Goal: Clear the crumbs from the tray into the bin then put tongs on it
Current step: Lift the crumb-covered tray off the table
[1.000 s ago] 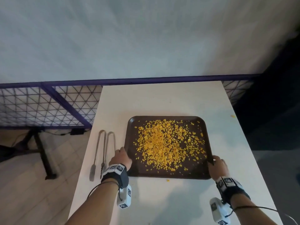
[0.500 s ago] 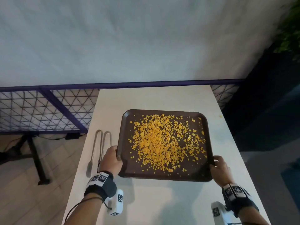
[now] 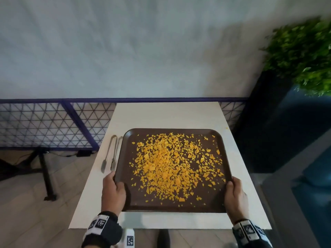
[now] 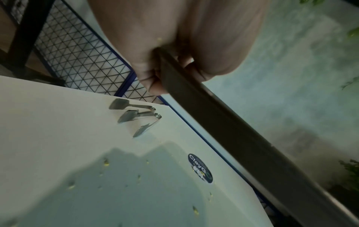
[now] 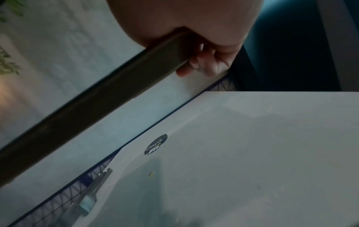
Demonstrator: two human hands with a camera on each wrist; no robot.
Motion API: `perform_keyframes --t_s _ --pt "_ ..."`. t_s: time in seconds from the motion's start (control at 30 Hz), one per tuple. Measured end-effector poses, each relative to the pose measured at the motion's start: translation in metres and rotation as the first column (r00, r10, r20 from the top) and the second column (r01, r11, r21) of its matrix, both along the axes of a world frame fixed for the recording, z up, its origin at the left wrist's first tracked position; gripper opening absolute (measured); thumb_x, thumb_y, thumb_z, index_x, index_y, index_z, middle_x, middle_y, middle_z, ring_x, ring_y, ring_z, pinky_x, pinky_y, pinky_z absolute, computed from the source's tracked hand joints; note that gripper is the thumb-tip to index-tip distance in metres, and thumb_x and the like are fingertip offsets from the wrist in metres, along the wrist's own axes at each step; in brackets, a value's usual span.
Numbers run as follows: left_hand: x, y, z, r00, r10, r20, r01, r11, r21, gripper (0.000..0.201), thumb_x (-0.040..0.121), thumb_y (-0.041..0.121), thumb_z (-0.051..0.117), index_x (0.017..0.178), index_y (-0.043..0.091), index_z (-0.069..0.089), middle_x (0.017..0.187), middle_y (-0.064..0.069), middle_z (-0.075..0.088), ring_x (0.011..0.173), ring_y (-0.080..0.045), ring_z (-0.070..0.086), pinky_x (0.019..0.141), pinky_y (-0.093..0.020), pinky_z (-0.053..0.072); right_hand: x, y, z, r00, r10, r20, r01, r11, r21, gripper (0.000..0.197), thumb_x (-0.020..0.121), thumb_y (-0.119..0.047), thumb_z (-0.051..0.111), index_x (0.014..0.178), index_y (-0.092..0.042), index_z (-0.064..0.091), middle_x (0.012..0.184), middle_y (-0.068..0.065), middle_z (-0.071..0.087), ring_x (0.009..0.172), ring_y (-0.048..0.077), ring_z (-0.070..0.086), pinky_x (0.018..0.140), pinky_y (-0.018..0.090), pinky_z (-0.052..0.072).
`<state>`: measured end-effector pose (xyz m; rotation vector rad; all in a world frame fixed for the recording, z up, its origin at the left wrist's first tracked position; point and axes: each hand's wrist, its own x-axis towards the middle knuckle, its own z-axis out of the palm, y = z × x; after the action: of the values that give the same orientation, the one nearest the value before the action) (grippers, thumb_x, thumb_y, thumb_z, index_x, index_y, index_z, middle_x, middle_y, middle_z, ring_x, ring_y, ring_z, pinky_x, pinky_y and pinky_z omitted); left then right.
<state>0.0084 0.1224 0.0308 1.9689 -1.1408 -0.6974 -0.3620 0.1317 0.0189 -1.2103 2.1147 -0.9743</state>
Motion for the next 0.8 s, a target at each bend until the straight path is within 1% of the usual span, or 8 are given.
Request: perform_keyframes --t_s 0.1,0.27,0.37,0.5,0.57,0.67,0.73,0.8 --pt "-0.003 0.039 0.005 0.998 0.059 0.023 -0.058 0.998 -0.031 0.034 0.096 0.003 0.049 0.130 0.010 0.051 0.130 -0.010 0.053 0.117 -0.029 0.051 0.103 -0.040 0.039 0.002 0.033 0.004 1.000 -0.016 0.006 0.016 0.999 0.027 0.025 0.103 -0.022 0.037 0.122 -0.011 0.049 0.107 0.027 0.067 0.093 0.044 0.062 0.076 0.041 0.046" --pt "0.011 0.085 0.009 0.993 0.102 0.061 -0.098 0.993 -0.069 0.031 0.097 0.006 0.049 0.128 0.009 0.053 0.129 -0.011 0.055 0.115 -0.029 0.052 0.102 -0.042 0.040 0.012 0.077 0.013 1.000 -0.013 0.028 0.011 0.998 0.054 0.023 0.103 -0.024 0.037 0.119 -0.015 0.049 0.102 0.022 0.065 0.085 0.036 0.058 0.077 0.044 0.047" --pt "0.028 0.107 0.006 0.993 0.101 0.060 -0.096 0.993 -0.073 0.030 0.097 0.005 0.048 0.127 0.007 0.054 0.127 -0.011 0.056 0.115 -0.030 0.052 0.101 -0.042 0.039 0.027 0.099 0.014 0.998 -0.023 0.051 0.020 0.998 0.064 0.023 0.102 -0.024 0.038 0.118 -0.016 0.052 0.098 0.015 0.062 0.087 0.033 0.055 0.078 0.042 0.045" --pt "0.061 0.138 -0.002 0.994 0.093 0.057 -0.088 0.993 -0.082 0.030 0.095 0.003 0.049 0.124 0.009 0.055 0.123 -0.011 0.057 0.108 -0.030 0.054 0.095 -0.042 0.042 0.054 0.129 0.013 0.997 0.010 0.076 -0.012 0.999 0.031 0.014 0.101 -0.020 0.041 0.098 -0.018 0.055 0.089 0.012 0.061 0.081 0.031 0.054 0.074 0.040 0.043" --pt "0.081 0.154 -0.005 0.994 0.085 0.069 -0.079 0.993 -0.083 0.031 0.095 0.003 0.049 0.125 0.008 0.054 0.123 -0.009 0.056 0.103 -0.024 0.053 0.093 -0.037 0.042 0.070 0.144 0.009 0.997 0.010 0.074 -0.014 0.999 0.044 0.018 0.101 -0.022 0.041 0.093 -0.016 0.056 0.086 0.011 0.061 0.080 0.031 0.055 0.074 0.041 0.044" --pt "0.110 0.181 -0.010 0.995 0.073 0.072 -0.068 0.995 -0.074 0.033 0.095 0.004 0.049 0.128 0.009 0.053 0.123 -0.006 0.054 0.106 -0.020 0.052 0.094 -0.035 0.042 0.097 0.167 0.002 0.996 0.015 0.087 -0.022 0.996 0.083 0.030 0.102 -0.027 0.040 0.084 -0.011 0.058 0.081 0.010 0.063 0.078 0.032 0.058 0.074 0.044 0.049" --pt "0.126 0.198 -0.016 0.996 0.078 0.053 -0.075 0.996 -0.039 0.036 0.096 0.005 0.048 0.131 0.010 0.051 0.125 -0.005 0.054 0.109 -0.020 0.053 0.096 -0.037 0.044 0.115 0.182 0.000 0.992 0.018 0.126 -0.032 0.994 0.106 0.032 0.103 -0.029 0.040 0.082 -0.012 0.058 0.080 0.011 0.063 0.076 0.030 0.059 0.071 0.041 0.048" --pt "0.140 0.215 -0.022 0.995 0.090 0.048 -0.089 0.996 -0.008 0.037 0.096 0.006 0.047 0.132 0.009 0.051 0.125 -0.005 0.055 0.110 -0.021 0.053 0.098 -0.037 0.044 0.130 0.198 0.001 0.987 0.020 0.160 -0.039 0.993 0.113 0.032 0.103 -0.027 0.040 0.084 -0.010 0.059 0.079 0.008 0.061 0.074 0.026 0.057 0.065 0.033 0.043"
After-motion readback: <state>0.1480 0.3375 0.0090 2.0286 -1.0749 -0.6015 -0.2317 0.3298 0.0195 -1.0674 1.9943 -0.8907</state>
